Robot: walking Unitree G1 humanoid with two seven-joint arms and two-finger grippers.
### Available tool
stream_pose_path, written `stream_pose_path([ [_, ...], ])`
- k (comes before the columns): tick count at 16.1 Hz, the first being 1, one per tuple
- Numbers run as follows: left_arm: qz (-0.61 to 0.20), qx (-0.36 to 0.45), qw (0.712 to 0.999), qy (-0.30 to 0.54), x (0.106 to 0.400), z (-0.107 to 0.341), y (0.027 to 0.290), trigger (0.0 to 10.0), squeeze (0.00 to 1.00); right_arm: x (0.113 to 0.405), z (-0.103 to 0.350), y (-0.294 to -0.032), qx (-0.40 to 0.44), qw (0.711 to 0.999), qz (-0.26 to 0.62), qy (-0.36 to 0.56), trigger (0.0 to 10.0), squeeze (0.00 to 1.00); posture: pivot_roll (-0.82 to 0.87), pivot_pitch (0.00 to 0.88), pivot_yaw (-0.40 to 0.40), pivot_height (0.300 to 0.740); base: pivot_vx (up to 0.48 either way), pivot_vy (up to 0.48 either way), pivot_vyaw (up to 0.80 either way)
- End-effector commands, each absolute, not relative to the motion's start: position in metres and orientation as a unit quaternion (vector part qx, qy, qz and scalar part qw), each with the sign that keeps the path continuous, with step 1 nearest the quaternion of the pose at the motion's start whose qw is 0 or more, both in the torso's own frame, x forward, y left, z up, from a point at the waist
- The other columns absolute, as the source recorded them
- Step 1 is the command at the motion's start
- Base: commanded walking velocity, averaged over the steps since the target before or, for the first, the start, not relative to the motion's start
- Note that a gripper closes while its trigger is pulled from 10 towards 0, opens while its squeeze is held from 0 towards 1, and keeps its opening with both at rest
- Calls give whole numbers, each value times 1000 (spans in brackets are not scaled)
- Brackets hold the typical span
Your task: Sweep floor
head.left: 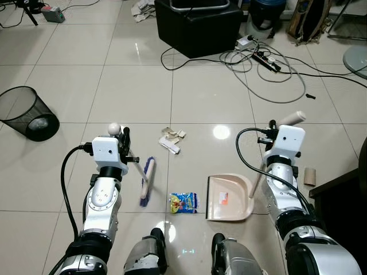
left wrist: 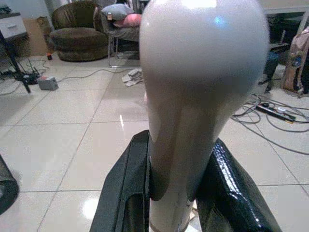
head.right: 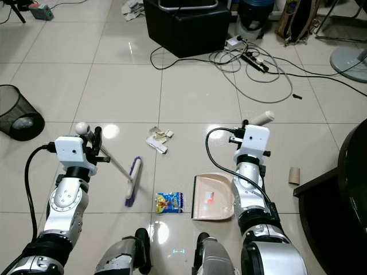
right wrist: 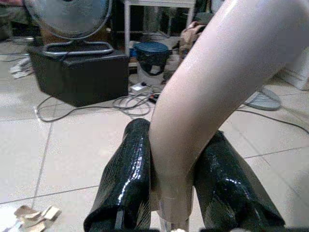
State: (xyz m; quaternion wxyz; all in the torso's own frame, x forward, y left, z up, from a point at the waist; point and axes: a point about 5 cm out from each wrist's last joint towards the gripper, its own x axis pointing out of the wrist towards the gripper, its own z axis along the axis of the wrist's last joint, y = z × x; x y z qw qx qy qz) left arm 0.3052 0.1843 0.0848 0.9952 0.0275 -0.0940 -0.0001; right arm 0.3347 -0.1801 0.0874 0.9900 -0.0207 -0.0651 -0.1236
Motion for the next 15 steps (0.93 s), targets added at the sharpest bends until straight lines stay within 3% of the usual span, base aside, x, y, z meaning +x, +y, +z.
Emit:
stream_pose_path([
  [1,0,5,998,-57,298,69,184,10000,0,328,69,-168,-9,995,-101,-20,10000,0,15,301,54,740,0,0,0],
  [5,-27,0,999,-44,296,65,178,10000,0,329,68,-172,-10,995,-99,-14,10000,0,11,295,56,740,0,0,0],
  [10,-30,86,995,-46,289,63,194,10000,0,330,67,-172,-7,996,-90,-6,10000,0,14,284,48,740,0,0,0],
  [15,3,14,999,-36,290,60,185,10000,0,332,68,-167,-14,997,-76,-3,10000,0,14,285,40,740,0,0,0],
])
